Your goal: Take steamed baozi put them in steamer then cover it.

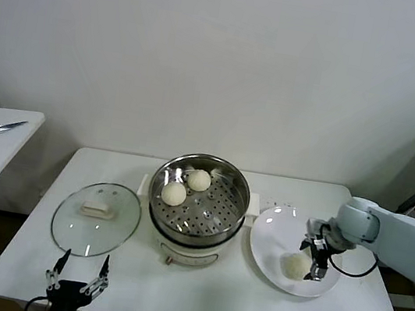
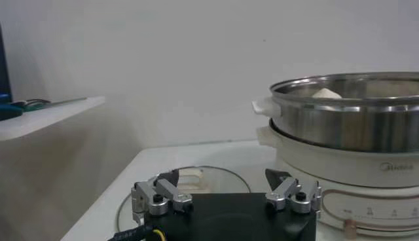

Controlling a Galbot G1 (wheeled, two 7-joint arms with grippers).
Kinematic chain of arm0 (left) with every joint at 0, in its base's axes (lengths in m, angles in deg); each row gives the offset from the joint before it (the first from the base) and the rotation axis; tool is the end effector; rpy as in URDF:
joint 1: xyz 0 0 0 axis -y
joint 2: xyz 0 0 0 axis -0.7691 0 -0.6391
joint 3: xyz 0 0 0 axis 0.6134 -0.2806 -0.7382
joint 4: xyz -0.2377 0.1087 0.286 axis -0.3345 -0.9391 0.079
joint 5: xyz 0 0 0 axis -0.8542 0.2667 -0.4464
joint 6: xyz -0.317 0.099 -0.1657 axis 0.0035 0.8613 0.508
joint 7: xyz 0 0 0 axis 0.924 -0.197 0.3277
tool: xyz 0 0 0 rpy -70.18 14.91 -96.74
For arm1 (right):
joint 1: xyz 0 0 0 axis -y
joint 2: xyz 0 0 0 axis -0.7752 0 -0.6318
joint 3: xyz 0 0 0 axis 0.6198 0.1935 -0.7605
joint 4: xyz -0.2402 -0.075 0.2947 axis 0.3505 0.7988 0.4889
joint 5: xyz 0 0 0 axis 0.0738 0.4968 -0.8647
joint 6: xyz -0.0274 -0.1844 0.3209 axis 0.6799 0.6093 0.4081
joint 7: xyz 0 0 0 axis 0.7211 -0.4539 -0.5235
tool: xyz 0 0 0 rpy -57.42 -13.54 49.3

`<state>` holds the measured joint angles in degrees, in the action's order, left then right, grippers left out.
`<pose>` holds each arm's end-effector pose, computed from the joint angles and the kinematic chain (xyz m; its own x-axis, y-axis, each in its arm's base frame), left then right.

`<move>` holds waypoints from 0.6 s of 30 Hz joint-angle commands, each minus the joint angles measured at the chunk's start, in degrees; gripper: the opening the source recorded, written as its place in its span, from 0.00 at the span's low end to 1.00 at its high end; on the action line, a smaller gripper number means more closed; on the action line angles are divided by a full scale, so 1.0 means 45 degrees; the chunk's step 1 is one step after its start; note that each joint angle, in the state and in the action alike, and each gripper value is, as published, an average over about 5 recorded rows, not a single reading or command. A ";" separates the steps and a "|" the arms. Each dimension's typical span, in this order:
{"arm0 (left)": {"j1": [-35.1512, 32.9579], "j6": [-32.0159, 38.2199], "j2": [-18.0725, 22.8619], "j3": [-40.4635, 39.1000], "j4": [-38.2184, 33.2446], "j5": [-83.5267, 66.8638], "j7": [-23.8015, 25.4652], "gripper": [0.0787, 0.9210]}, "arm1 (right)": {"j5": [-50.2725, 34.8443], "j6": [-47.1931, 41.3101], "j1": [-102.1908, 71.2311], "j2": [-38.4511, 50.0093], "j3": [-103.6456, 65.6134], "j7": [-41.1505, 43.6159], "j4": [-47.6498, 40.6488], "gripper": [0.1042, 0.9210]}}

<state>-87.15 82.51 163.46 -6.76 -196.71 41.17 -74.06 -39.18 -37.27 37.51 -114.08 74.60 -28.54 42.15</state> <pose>0.0722 0.0291 -0.3578 -0.9686 -0.0856 0.2334 -0.0642 0.9931 0.0979 0.5003 -0.1766 -0.2470 -0.0866 -0.0678 0.9939 -0.9959 0.0310 -0.0847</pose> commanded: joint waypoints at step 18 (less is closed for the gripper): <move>-0.0039 0.0005 0.0017 0.0006 -0.0060 0.0012 -0.0041 0.88 | 0.0055 0.0281 0.0615 -0.0073 -0.0272 0.0206 -0.0214 0.72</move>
<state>-87.36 82.55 163.50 -6.78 -197.02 41.24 -74.25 -38.72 -36.71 36.37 -114.33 72.31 -28.34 41.26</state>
